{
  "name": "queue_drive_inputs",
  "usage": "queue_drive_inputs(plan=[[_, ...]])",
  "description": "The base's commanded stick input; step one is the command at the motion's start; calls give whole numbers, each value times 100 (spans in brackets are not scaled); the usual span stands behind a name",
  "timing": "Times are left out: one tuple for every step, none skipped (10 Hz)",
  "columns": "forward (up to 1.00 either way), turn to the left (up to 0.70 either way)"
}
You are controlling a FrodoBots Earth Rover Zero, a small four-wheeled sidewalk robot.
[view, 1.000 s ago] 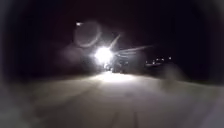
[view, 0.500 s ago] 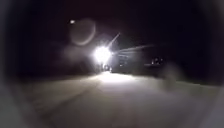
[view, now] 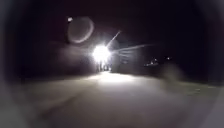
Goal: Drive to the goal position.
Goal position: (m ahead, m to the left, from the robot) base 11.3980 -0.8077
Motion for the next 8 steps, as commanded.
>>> queue_drive_inputs(plan=[[100, 21], [100, 26], [100, 31], [100, 28], [100, 24], [100, 11], [100, 7], [100, 8]])
